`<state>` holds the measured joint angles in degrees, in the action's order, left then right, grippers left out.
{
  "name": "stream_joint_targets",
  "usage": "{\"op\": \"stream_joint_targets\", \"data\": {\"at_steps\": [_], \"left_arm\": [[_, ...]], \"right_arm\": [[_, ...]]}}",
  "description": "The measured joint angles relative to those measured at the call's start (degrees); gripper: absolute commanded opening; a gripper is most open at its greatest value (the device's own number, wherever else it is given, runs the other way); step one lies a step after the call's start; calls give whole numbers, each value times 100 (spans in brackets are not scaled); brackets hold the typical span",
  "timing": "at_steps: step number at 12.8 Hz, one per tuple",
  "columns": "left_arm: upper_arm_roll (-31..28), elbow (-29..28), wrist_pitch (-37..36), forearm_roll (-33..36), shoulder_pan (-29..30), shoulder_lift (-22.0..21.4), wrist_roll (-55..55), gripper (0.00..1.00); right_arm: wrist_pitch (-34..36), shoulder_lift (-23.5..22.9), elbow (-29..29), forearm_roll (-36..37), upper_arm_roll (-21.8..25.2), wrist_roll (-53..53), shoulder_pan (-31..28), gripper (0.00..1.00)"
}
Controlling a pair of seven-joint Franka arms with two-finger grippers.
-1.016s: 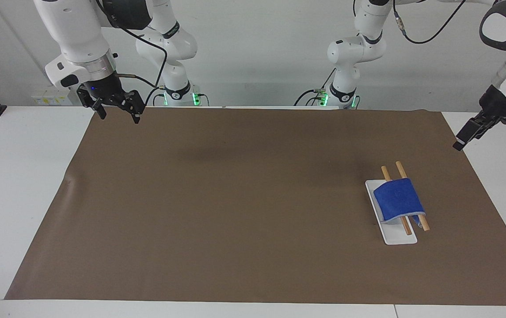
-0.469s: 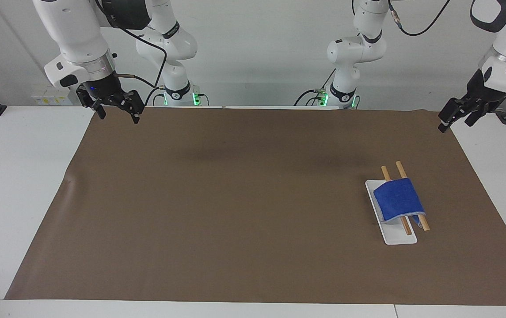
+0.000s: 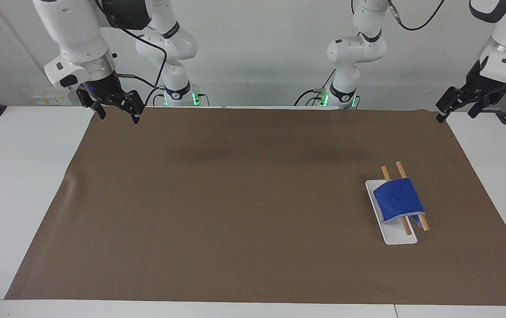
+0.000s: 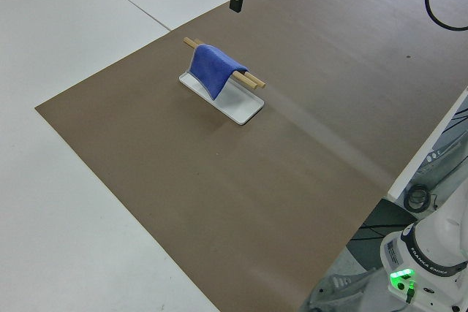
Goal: Right arm passes towel to left arm to hang
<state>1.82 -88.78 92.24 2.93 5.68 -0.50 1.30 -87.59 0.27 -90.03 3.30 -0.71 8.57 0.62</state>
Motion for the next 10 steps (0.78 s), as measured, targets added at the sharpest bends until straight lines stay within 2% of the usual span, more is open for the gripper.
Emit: {"op": "stream_joint_targets", "data": {"at_steps": [4,10], "left_arm": [[16,-524,521,20,-3,-227,27,100],[276,-566,781,21,-21,-265,-235,100]], "right_arm": [[0,0,0,0,0,0,0,100],[0,0,0,0,0,-1,0,100]]}}
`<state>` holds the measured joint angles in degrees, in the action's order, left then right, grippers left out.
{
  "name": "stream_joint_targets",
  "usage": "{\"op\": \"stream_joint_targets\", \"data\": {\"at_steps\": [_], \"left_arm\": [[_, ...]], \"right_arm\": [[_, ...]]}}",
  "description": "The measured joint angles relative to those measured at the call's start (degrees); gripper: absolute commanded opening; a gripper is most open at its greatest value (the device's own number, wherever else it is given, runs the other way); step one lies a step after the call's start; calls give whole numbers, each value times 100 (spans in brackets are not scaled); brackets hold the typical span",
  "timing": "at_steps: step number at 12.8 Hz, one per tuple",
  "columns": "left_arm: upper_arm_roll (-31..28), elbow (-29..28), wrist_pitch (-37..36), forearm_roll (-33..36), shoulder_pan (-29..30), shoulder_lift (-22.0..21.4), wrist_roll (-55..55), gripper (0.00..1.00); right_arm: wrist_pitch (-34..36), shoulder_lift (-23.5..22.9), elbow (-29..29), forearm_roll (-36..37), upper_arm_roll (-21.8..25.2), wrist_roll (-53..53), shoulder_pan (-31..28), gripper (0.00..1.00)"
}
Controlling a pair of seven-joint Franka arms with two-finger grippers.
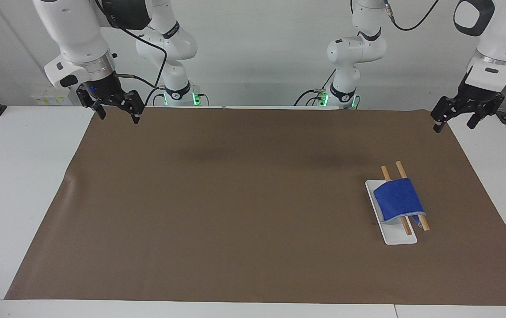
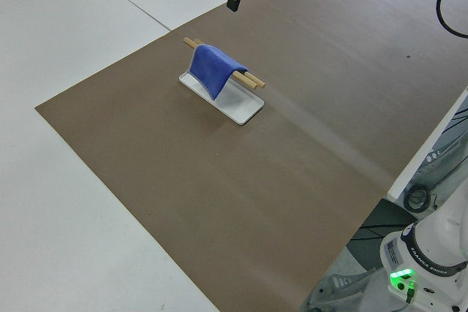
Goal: Right arm passes towel to left arm to hang
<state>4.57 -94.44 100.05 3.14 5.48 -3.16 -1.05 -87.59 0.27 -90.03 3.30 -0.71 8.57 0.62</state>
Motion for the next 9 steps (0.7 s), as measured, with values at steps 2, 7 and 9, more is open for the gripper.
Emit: {"op": "stream_joint_targets", "data": {"at_steps": [2,7,9], "left_arm": [[146,-15,-13,0,-3,-5,-165,100],[194,-33,-29,0,-3,-27,-209,100],[194,-33,-29,0,-3,-31,-215,100]], "right_arm": [[0,0,0,0,0,0,0,100],[0,0,-4,0,0,0,0,100],[0,0,-5,0,0,0,0,100]]}}
